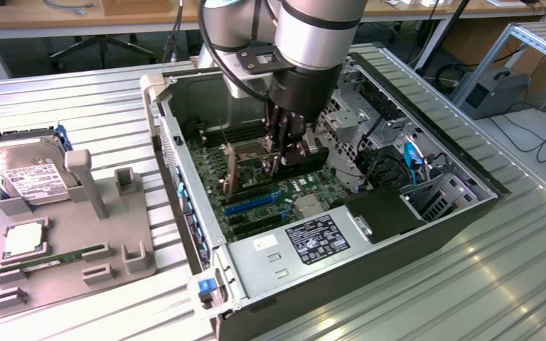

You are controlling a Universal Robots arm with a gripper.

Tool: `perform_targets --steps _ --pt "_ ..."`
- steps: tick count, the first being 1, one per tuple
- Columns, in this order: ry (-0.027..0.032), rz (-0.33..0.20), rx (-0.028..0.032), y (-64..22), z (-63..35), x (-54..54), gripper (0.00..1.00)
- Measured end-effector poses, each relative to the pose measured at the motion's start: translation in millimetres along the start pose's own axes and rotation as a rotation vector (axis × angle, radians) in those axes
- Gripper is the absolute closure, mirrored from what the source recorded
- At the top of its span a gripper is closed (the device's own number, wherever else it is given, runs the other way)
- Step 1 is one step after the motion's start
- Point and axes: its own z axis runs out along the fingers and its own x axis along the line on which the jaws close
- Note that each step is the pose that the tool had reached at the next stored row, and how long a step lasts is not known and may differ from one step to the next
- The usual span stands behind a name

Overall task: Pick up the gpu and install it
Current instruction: 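Insert the gpu into the slot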

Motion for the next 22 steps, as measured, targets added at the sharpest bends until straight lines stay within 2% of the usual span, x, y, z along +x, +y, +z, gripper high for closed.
perform_targets --steps 22 --pt "0.0002 0.000 0.0000 4.9 0.2 0.5 0.73"
